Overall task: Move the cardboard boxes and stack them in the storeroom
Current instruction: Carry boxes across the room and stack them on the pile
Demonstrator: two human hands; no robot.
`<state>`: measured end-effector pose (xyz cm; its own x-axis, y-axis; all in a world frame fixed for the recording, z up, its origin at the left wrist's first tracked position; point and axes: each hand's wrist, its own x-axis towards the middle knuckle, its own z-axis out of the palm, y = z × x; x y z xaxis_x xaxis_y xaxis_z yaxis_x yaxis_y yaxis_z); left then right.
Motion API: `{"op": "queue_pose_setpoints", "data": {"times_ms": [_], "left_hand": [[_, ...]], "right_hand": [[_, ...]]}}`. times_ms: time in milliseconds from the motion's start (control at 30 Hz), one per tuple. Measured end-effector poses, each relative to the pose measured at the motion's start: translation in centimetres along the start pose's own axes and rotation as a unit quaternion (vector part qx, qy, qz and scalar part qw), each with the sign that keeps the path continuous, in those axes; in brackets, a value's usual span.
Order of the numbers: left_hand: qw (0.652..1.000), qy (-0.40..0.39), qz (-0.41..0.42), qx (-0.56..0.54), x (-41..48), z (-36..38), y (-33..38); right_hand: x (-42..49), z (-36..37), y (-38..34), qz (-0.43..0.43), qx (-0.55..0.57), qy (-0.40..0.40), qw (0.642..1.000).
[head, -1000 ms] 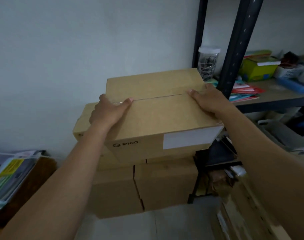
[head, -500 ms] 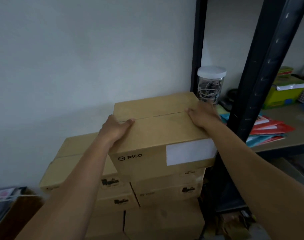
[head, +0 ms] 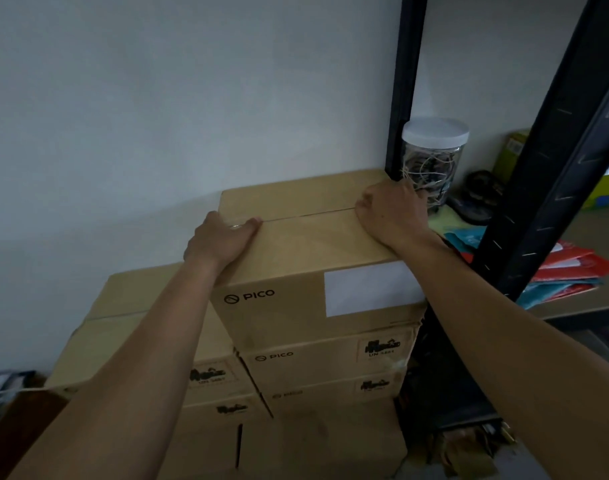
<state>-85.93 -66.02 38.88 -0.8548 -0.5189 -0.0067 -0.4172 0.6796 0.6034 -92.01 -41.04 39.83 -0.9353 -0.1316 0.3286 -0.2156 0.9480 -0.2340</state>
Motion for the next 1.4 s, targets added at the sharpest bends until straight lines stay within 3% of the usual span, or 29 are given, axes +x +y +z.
{"op": "queue_pose_setpoints", "data": {"times_ms": [200,367,467,667,1033,1200,1400], "left_hand": [[0.99,0.095,0.103,0.021,-3.6,-0.7,1.3],[0.981,0.032,0.182,0.065,-8.7,-0.9,0.3],[0.977,0.021,0.211,0.038,-11.8,-1.0,-1.6],[0.973,-0.004,0.232,-0.005,-21.1,-0.9,-7.2],[0.95,-0.249,0.174,0.075,-40.6,5.1,-17.5],[0.922,-0.356,0.143,0.049,-48.0,10.1,-16.9],[0.895,-0.398,0.19,0.069,-57.6,16.0,-12.3]], "right_hand": [[-2.0,-0.8,-0.9,-0.019,0.091,-0.005,0.996],[-7.3,-1.7,-3.1,-0.045,0.139,-0.025,0.989],[-11.7,-1.9,-4.2,-0.075,0.155,0.022,0.985],[-24.5,-1.9,-6.0,-0.036,0.208,0.007,0.977],[-50.1,-0.6,-3.3,0.197,0.196,-0.203,0.939],[-58.9,-0.8,1.6,0.299,0.178,-0.211,0.913],[-67.3,-4.6,10.0,0.375,0.167,-0.19,0.892]]}}
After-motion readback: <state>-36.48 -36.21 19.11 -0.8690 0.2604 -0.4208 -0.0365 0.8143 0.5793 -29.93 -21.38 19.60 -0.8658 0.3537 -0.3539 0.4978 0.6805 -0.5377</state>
